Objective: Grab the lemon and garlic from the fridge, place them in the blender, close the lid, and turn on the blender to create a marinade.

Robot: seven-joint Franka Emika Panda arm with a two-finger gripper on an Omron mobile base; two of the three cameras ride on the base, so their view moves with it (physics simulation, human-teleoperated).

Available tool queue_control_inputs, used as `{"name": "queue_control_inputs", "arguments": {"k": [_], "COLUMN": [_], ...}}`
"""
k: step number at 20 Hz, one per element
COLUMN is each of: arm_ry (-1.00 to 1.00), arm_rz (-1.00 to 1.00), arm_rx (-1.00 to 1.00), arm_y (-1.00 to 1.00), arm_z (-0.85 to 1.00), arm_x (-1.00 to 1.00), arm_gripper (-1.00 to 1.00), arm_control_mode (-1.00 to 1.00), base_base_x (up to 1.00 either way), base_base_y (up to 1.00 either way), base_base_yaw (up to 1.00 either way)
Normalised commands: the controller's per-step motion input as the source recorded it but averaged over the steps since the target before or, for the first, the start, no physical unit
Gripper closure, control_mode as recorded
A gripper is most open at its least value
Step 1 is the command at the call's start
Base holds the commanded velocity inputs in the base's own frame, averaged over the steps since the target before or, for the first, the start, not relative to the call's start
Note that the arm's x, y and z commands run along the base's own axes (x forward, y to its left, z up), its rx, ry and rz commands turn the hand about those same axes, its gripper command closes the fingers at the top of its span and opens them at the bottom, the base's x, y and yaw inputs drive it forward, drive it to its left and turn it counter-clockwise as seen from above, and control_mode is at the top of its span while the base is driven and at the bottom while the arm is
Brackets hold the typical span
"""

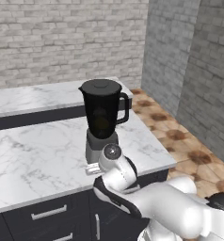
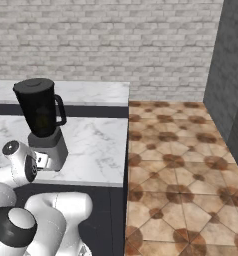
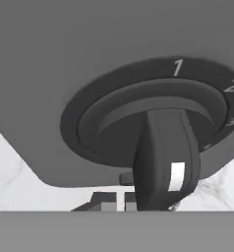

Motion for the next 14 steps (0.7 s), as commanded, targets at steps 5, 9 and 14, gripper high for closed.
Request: {"name": "queue_control_inputs", "arguments": {"k": [5,9,14], "arm_ry": [0.01,0.03,-0.03], "arm_rz": [0.0,0.0,0.0], "arm_rx": [0.0,0.0,0.0], "arm_y": [0.0,-0.28,-0.43], "arm_z": [0.0,-0.06,-0.2], "arm_x": [0.13,0.13,0.0], "arm_gripper": [1.0,1.0,1.0], "arm_control_mode": [-1.0,-1.0,-1.0], "base_base_x": [0.0,0.0,0.0], "base_base_y": [0.0,0.0,0.0], "base_base_yaw": [0.0,0.0,0.0]}}
